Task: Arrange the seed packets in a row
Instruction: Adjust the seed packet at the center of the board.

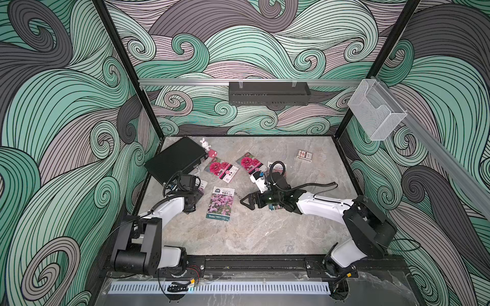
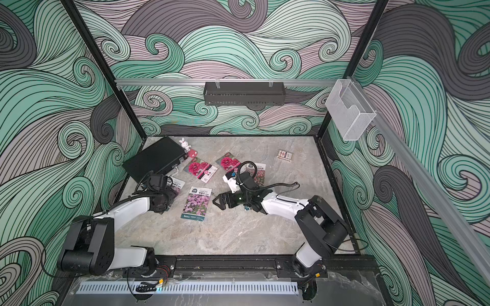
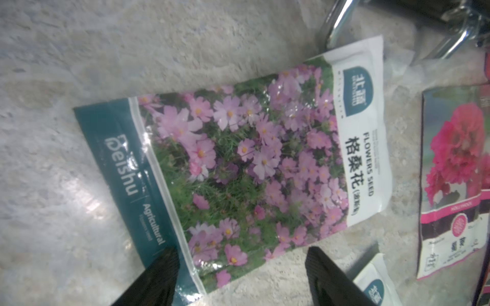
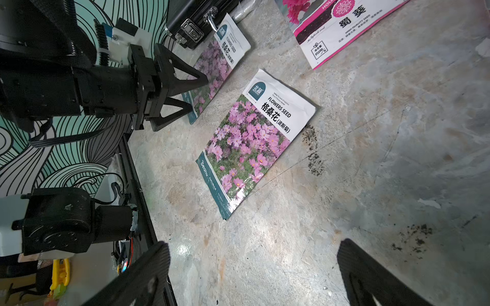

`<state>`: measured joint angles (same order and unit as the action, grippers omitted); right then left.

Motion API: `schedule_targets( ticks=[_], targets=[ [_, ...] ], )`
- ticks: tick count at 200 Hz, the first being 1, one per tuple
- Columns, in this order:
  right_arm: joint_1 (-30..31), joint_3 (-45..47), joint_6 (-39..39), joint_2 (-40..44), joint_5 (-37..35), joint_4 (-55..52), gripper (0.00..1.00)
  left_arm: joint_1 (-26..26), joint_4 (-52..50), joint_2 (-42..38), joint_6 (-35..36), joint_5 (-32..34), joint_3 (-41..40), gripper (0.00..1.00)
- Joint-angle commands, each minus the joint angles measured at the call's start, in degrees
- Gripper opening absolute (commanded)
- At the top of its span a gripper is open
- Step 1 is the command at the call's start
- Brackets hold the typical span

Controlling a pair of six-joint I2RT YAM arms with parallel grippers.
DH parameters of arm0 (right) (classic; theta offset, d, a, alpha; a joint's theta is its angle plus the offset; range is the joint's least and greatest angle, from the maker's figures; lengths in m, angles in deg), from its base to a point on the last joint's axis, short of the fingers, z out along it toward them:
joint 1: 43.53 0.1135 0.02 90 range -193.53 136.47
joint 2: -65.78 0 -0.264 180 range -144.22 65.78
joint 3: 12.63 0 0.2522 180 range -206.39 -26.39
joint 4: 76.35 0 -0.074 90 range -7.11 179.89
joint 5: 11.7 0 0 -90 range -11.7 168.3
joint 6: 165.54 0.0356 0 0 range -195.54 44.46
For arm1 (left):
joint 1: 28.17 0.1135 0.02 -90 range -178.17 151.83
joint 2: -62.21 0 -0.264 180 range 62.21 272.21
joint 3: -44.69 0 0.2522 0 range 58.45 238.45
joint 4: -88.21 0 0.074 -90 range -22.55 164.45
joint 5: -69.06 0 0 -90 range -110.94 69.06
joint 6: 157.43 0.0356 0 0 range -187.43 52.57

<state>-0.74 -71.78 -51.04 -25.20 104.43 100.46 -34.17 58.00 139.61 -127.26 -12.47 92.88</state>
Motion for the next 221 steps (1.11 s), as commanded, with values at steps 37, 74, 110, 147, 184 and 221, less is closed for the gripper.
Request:
schedule_targets(
  ticks=[37, 74, 110, 147, 184, 221],
  targets=[
    [-0.07, -0.53, 0.68, -1.30, 1.17, 1.21, 1.00, -3.60, -2.90, -1.89, -3.37, 0.94, 2.67, 0.76],
    [-0.07, -1.13, 1.41, -2.38, 1.53, 1.52, 1.00, -6.88, -4.72, -5.31, -5.11, 1.05, 3.92, 0.76],
    [-0.08, -1.71, 4.44, -4.91, 3.34, 3.78, 0.99, -8.95, -6.76, -8.48, -4.97, 0.61, 5.93, 0.77],
    [-0.07, -2.43, 10.08, -9.97, 5.34, 9.47, 0.97, -8.97, -12.43, -13.03, 2.67, 5.14, 7.65, 0.77],
    [0.17, -2.90, 14.09, -14.31, 6.74, 14.49, 0.94, -7.79, -13.70, -13.55, 9.87, 8.60, 7.32, 0.78],
    [0.42, -3.84, 13.11, -14.95, 5.82, 13.57, 0.93, -4.80, -11.24, -11.19, 7.48, 8.45, 4.56, 0.77]
  ],
)
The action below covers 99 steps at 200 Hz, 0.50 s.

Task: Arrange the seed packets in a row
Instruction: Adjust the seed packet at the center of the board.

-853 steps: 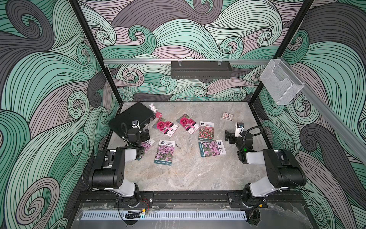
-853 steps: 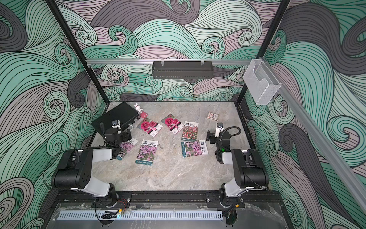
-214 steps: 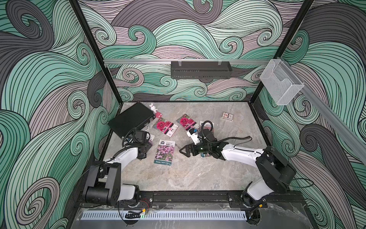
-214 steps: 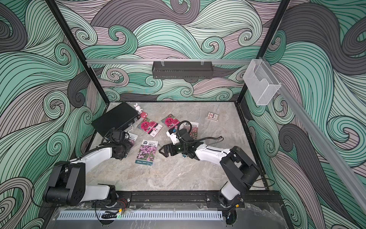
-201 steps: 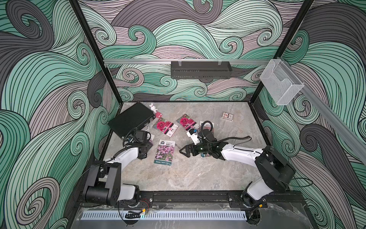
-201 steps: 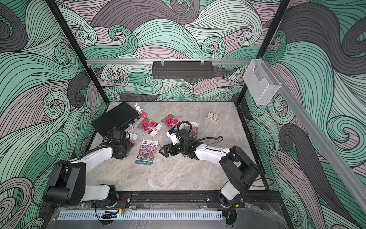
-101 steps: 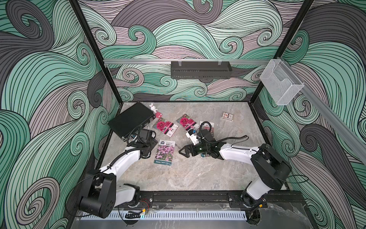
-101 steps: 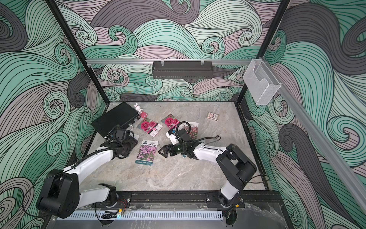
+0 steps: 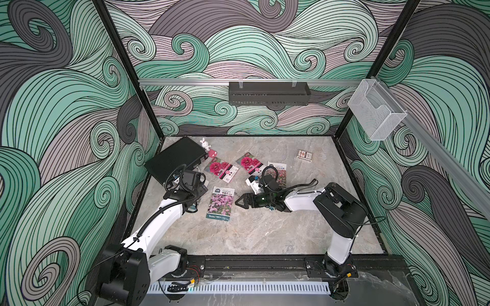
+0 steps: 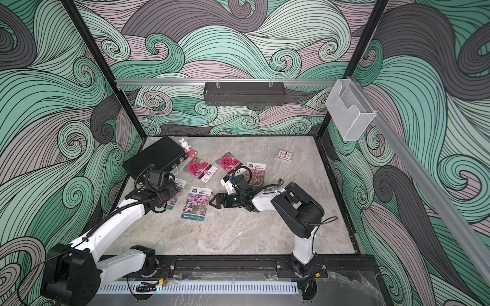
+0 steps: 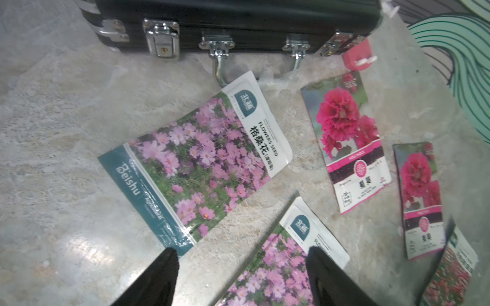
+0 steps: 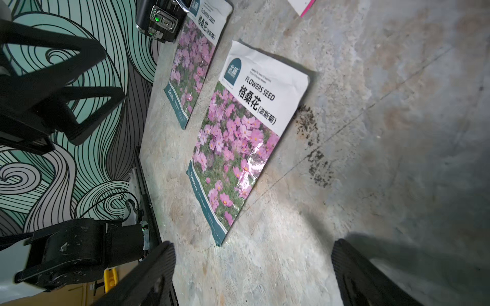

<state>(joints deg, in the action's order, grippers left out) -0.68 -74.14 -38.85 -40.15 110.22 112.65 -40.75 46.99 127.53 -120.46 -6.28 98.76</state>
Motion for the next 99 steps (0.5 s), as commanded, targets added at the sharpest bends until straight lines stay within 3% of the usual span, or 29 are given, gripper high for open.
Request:
schedule_targets(
  ticks=[1, 56, 99],
  targets=[
    [0.42, -1.48, 0.88, 0.01, 0.05, 1.30, 0.93, 1.82, -0.18, 0.92, 0.63, 2.33, -1.39, 0.77],
    [0.94, -1.72, -1.48, 0.11, -1.56, -0.60, 0.94, 5.97, 6.06, 2.84, -2.57, 0.76, -7.18, 0.77],
    [1.70, -2.60, -2.23, -0.91, -3.43, -0.81, 0.93, 6.25, 7.36, 3.36, -5.53, -2.09, -9.11, 0.76]
  ],
)
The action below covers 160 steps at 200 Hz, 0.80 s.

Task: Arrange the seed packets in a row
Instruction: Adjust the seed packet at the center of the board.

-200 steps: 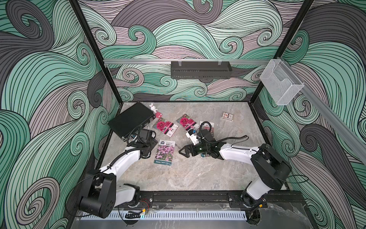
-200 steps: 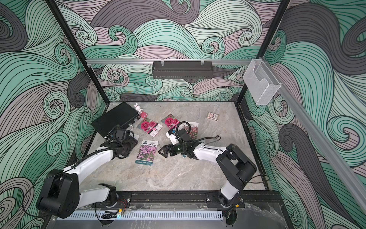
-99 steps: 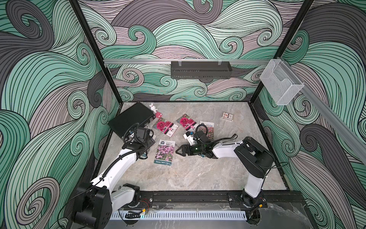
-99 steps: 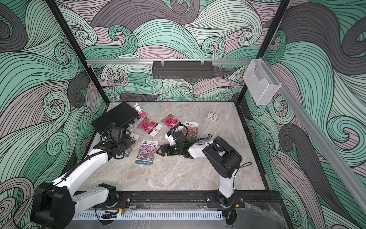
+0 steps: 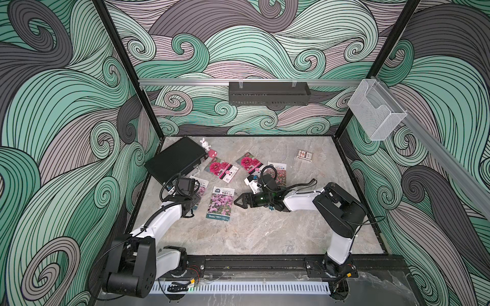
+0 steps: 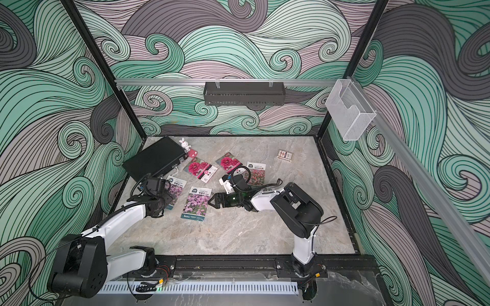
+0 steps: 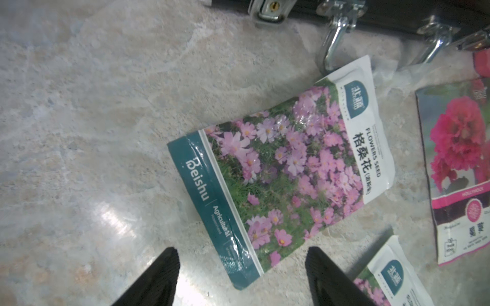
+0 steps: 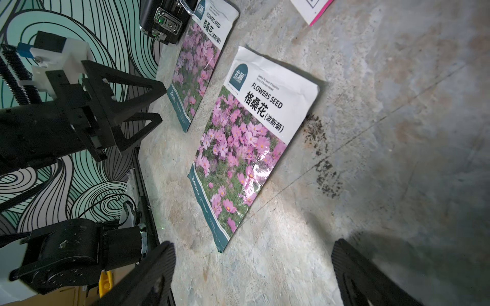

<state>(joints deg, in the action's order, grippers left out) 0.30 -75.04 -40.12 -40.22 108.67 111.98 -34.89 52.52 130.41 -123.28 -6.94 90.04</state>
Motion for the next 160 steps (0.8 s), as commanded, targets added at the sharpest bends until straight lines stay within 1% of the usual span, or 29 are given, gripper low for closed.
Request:
schedule_targets(
  ticks=[1, 30, 46, 89, 124, 160],
  targets=[
    [0.72, -1.67, -0.96, -0.86, -1.93, -0.08, 0.93, 0.35, 1.82, 0.50, -2.74, -1.52, -0.39, 0.76],
    [1.59, -1.74, -0.74, -1.54, -2.40, 1.15, 0.94, 0.39, 3.47, 1.77, -4.78, -4.56, -1.83, 0.76],
    [2.03, -1.24, -0.53, -1.22, -2.80, 2.38, 0.94, 0.39, 5.68, 2.24, -6.06, -5.11, -3.27, 0.76],
    [2.43, -1.02, -1.32, -0.40, -3.81, 2.16, 0.94, 0.05, 8.63, 3.15, -6.43, -5.84, -4.19, 0.76],
    [2.49, -0.83, -1.57, -0.44, -3.96, 1.97, 0.94, -1.11, 9.99, 5.21, -6.45, -5.87, -3.30, 0.75],
    [2.48, -1.10, -2.28, -0.32, -4.39, 1.30, 0.94, -3.99, 11.02, 7.30, -7.17, -5.05, -1.49, 0.75]
  ],
)
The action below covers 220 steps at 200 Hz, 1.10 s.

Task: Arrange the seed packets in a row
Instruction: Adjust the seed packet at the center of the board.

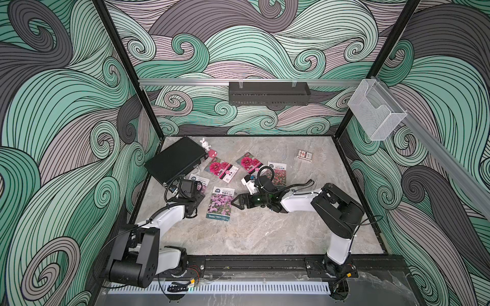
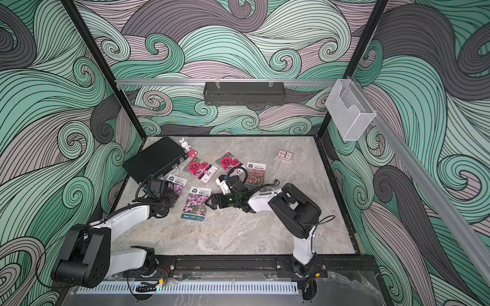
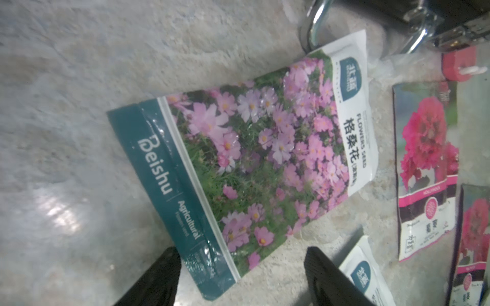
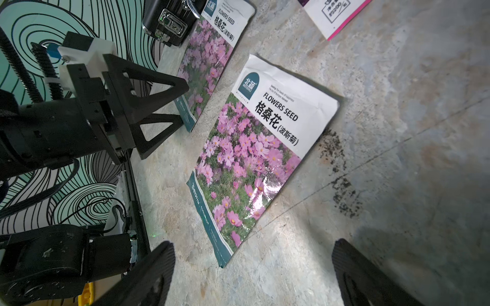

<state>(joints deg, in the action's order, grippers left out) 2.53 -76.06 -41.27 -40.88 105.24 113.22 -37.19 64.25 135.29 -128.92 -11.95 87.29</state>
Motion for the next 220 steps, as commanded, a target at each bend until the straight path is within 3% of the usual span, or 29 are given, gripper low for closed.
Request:
schedule_targets(
  ticks=[1, 68, 131, 182, 220],
  targets=[
    [0.25, -0.08, -1.12, 0.36, -0.99, 0.05, 0.94, -1.83, -0.71, 2.51, -1.53, 0.01, 1.37, 0.75],
    [0.27, -0.42, -1.37, 0.31, -1.44, -0.31, 0.94, -5.23, -3.57, 1.33, -2.15, 1.30, 3.17, 0.75],
    [0.43, -2.20, 1.28, -2.28, -3.29, 0.37, 0.94, -5.48, -11.63, -9.85, 0.79, 1.06, 5.23, 0.76],
    [0.52, -6.03, 2.89, -6.72, -8.60, -0.92, 0.92, -5.43, -14.05, -14.84, 5.82, -1.70, 6.91, 0.76],
    [0.95, -9.18, 7.25, -12.19, -6.83, 1.71, 0.86, -5.45, -14.27, -14.99, 6.40, -1.88, 7.26, 0.76]
  ],
)
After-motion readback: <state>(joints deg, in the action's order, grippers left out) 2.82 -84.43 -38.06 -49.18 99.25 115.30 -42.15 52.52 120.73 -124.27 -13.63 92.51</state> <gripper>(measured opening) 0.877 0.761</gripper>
